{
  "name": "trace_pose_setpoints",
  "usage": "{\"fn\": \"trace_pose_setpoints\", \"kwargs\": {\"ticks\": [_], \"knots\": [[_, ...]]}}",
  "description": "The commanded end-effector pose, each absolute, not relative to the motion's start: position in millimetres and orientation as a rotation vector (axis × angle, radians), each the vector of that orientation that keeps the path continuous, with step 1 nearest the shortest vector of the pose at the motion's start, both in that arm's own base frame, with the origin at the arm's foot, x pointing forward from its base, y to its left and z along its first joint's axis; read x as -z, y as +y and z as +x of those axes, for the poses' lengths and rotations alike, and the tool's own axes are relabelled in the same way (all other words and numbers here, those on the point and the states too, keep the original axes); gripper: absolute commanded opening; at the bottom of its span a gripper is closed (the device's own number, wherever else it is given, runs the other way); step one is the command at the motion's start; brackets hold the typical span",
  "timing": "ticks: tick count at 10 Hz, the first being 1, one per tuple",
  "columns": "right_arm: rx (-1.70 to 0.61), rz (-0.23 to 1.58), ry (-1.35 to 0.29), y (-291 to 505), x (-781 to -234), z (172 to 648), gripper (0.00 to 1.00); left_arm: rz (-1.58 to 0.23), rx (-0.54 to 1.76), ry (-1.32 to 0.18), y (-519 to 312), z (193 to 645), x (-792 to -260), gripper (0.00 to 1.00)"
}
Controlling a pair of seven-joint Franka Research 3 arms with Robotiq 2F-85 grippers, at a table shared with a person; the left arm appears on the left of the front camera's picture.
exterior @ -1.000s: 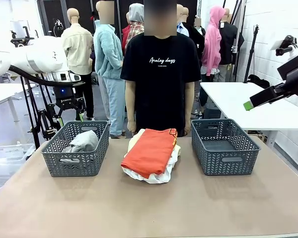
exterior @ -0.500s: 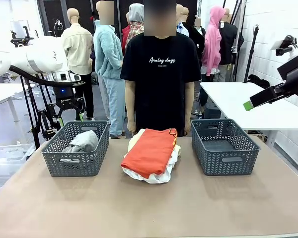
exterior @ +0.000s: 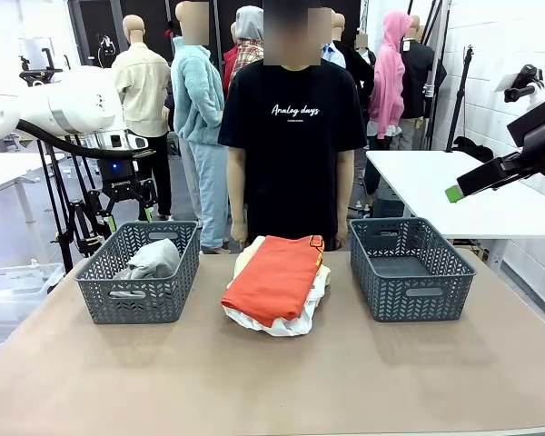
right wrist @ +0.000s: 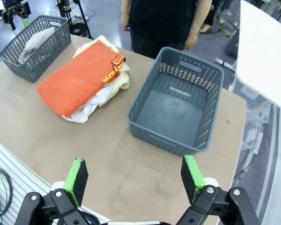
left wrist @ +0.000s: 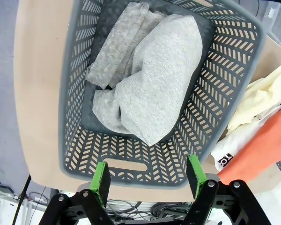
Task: Sort the tops and bottoms.
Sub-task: Lift clothes from the center of the table with your right hand.
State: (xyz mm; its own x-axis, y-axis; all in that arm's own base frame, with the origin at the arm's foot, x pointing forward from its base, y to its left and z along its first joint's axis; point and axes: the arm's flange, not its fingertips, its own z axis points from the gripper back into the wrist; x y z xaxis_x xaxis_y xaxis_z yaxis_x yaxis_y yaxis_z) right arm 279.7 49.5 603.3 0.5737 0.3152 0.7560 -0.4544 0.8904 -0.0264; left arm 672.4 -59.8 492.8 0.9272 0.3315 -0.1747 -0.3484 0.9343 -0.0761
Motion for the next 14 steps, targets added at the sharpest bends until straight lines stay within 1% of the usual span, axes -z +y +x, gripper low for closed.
{"fn": "trace_pose_setpoints", "kwargs": {"ticks": [1,2,3,7,8,10,12,13,14], "knots": [[-0.446,0.185,-0.838,51,-603,280,1.00,-0.107,-0.348,0.168,-59,676,-495,0.85],[-0.446,0.185,-0.838,51,-603,280,1.00,-0.107,-0.349,0.161,-60,672,-493,0.85],[-0.446,0.185,-0.838,51,-603,280,1.00,-0.121,-0.278,0.140,-78,663,-506,0.85],[-0.446,0.185,-0.838,51,-603,280,1.00,-0.027,-0.031,0.032,-127,600,-561,0.85],[-0.446,0.185,-0.838,51,-603,280,1.00,-0.012,0.022,0.044,-134,584,-569,0.85],[-0.446,0.185,-0.838,51,-603,280,1.00,-0.084,0.125,0.059,-138,557,-588,0.85],[-0.446,0.185,-0.838,51,-603,280,1.00,-0.193,0.218,0.017,-130,539,-622,0.85],[-0.446,0.185,-0.838,51,-603,280,1.00,-0.215,0.293,-0.013,-128,533,-625,0.85],[-0.446,0.185,-0.838,51,-603,280,1.00,-0.223,0.301,-0.028,-127,538,-622,0.85]]}}
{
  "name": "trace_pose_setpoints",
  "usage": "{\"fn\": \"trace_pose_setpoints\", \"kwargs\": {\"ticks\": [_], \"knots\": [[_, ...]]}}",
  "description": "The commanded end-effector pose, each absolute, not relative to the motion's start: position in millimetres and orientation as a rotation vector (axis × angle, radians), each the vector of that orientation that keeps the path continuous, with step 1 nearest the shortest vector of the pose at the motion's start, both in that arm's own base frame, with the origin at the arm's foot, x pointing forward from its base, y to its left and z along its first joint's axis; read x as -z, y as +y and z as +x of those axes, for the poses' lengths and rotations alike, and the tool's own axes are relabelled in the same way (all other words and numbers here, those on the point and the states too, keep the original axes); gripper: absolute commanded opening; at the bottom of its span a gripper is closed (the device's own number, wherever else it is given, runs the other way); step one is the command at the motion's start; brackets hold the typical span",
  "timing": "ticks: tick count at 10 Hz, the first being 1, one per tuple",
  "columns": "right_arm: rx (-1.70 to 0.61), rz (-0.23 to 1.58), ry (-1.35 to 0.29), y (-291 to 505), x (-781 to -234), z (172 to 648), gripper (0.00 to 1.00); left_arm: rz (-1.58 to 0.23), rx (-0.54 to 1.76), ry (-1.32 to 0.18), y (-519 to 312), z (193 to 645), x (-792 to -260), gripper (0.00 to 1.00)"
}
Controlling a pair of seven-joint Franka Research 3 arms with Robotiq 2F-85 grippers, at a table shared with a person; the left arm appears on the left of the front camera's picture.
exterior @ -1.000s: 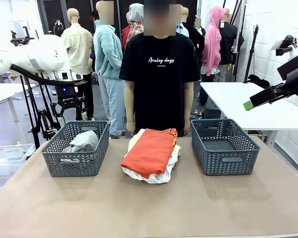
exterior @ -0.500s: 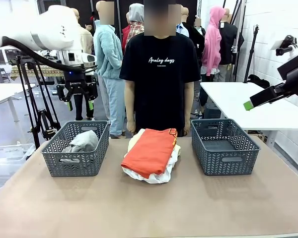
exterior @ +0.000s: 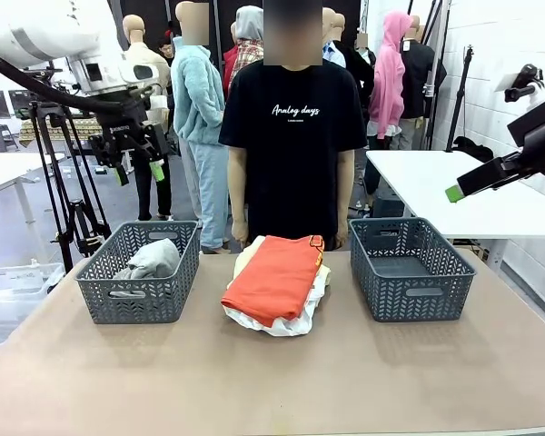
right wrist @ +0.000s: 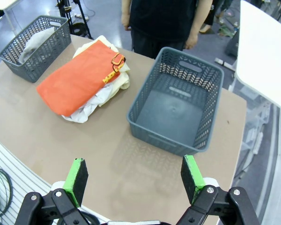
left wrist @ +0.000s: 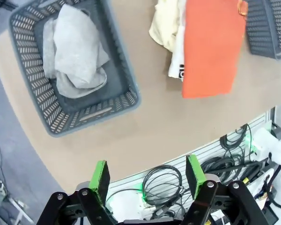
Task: Sort the tops and bottoms.
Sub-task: Lift clothes from the center of the table with your right hand.
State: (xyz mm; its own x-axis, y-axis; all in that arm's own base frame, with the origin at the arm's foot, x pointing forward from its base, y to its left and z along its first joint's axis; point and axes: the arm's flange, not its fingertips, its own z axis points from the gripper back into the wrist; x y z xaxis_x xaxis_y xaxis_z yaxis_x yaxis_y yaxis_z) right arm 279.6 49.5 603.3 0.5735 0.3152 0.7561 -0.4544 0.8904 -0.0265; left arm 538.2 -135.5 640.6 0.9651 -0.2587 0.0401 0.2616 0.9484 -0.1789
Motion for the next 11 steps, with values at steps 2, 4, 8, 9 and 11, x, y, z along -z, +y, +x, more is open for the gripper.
{"fn": "trace_pose_setpoints", "kwargs": {"ticks": [2,4,8,9,11], "knots": [[-0.446,0.185,-0.838,51,-603,280,1.00,-0.218,0.280,-0.054,-130,539,-625,0.85],[-0.446,0.185,-0.838,51,-603,280,1.00,-0.200,0.281,-0.025,-132,541,-636,0.85],[-0.516,0.278,-0.779,59,-610,337,1.00,-0.200,0.281,-0.025,-132,541,-636,0.85],[-0.548,0.308,-0.763,68,-610,357,1.00,-0.200,0.281,-0.025,-132,541,-636,0.85],[-0.619,0.348,-0.733,96,-600,409,1.00,-0.200,0.281,-0.025,-132,541,-636,0.85]]}}
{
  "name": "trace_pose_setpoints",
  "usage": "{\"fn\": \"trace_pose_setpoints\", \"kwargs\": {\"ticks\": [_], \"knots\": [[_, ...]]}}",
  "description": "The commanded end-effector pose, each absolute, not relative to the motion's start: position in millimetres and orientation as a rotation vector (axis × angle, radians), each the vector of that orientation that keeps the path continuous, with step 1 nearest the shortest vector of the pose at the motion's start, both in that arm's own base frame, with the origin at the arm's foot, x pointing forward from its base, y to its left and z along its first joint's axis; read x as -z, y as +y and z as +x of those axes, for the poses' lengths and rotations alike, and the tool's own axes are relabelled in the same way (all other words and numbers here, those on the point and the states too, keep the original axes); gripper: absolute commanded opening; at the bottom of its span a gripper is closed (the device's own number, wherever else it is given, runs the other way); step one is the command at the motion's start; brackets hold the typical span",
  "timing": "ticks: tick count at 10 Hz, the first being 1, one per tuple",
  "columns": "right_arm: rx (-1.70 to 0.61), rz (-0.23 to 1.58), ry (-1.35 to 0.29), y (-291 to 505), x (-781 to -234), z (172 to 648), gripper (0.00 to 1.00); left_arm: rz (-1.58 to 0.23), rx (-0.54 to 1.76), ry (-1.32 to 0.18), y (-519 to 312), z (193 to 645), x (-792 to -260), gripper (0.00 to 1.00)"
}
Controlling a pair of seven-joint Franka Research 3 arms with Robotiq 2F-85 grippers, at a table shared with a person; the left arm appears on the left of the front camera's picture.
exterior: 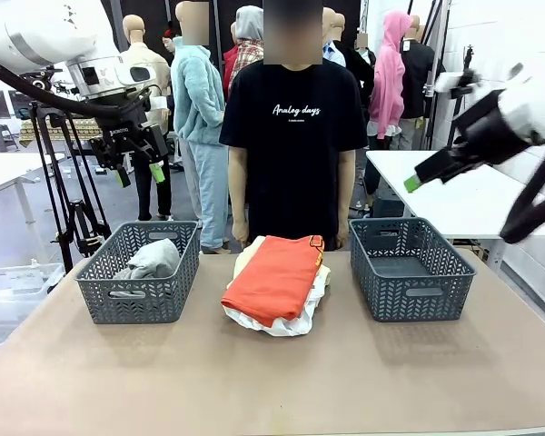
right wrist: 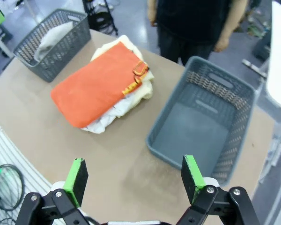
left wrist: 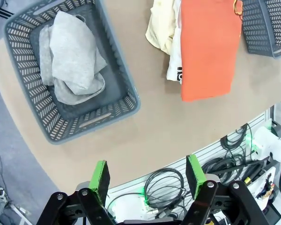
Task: Sort the tops and bottoms.
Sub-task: Lift clothes from the center of the table with your right hand.
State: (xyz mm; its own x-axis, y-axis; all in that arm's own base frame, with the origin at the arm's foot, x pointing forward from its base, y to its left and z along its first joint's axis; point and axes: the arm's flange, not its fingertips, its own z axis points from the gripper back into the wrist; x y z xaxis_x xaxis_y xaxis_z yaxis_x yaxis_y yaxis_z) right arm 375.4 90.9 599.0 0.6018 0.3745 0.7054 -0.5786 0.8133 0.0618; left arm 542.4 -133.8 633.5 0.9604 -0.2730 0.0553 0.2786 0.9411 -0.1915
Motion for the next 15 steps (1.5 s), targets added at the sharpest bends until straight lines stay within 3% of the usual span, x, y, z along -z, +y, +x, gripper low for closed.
{"fn": "trace_pose_setpoints", "kwargs": {"ticks": [1,3,4,6,9,12,14,15], "knots": [[-0.644,0.336,-0.710,115,-588,436,1.00,-0.200,0.281,-0.025,-132,541,-636,0.85],[-0.591,0.271,-0.589,126,-576,460,1.00,-0.200,0.281,-0.025,-132,541,-636,0.85],[-0.622,0.309,-0.694,125,-579,428,1.00,-0.200,0.281,-0.025,-132,541,-636,0.85],[-0.622,0.309,-0.694,125,-579,428,1.00,-0.200,0.281,-0.025,-132,541,-636,0.85],[-0.661,0.236,-0.570,154,-554,460,1.00,-0.199,0.282,-0.028,-134,542,-634,0.85],[-0.755,0.300,-0.511,179,-549,514,1.00,0.070,0.266,-0.439,-173,423,-615,0.85],[-0.763,0.330,-0.471,201,-542,544,1.00,0.157,0.297,-0.555,-184,385,-603,0.85],[-0.752,0.344,-0.420,217,-528,562,1.00,0.124,0.282,-0.518,-182,380,-599,0.85]]}}
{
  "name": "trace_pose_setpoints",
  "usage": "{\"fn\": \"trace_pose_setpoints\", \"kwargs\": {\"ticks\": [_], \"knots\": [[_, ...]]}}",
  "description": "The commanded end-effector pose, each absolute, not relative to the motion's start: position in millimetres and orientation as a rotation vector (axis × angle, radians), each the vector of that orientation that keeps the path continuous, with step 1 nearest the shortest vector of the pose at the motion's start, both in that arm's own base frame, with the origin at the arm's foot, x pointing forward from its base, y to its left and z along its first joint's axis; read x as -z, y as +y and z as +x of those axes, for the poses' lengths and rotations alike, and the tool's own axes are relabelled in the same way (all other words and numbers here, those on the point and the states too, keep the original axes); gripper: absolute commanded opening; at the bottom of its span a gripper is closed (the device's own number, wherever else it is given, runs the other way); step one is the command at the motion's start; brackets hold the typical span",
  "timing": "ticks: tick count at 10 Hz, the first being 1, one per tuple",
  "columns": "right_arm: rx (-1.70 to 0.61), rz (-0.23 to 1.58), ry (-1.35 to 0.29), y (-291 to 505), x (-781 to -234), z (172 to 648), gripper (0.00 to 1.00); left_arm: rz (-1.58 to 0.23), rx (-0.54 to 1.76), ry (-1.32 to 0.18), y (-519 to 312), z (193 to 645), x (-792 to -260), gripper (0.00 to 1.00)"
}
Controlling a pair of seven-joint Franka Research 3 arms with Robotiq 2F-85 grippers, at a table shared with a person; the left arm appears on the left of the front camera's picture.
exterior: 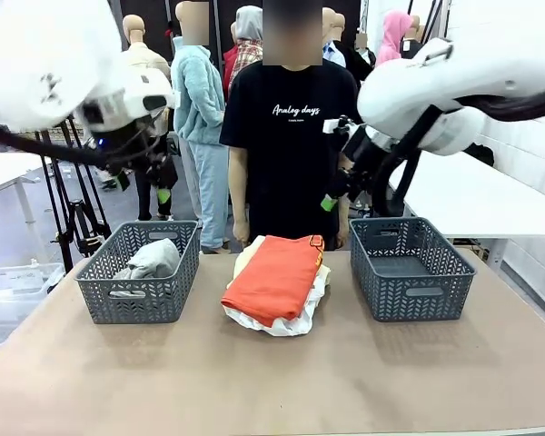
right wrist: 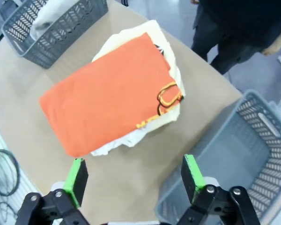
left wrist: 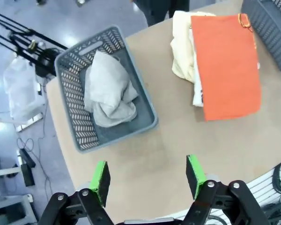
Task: Sort the tops and bottoms.
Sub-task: Lift clothes from the center of the table with your right hand.
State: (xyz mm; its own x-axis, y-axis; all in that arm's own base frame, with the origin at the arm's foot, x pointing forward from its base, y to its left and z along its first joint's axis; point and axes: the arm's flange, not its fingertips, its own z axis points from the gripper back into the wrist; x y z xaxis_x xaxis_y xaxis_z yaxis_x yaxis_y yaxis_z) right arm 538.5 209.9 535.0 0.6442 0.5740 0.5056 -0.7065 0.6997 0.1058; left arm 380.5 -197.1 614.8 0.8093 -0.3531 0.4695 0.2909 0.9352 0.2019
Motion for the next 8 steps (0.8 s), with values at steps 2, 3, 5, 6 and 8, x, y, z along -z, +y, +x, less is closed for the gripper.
{"fn": "trace_pose_setpoints", "kwargs": {"ticks": [2,3,5,6,8], "knots": [[-0.735,0.292,-0.489,198,-540,522,1.00,0.024,0.236,-0.451,-170,390,-601,0.85],[-0.735,0.292,-0.489,198,-540,522,1.00,-0.030,0.233,-0.397,-161,402,-604,0.85],[-0.735,0.292,-0.489,198,-540,522,1.00,0.096,0.282,-0.486,-179,375,-596,0.85],[-0.735,0.295,-0.483,202,-547,530,1.00,0.096,0.282,-0.486,-179,375,-596,0.85],[-0.731,0.251,-0.448,234,-508,561,1.00,0.096,0.282,-0.486,-179,375,-596,0.85]]}}
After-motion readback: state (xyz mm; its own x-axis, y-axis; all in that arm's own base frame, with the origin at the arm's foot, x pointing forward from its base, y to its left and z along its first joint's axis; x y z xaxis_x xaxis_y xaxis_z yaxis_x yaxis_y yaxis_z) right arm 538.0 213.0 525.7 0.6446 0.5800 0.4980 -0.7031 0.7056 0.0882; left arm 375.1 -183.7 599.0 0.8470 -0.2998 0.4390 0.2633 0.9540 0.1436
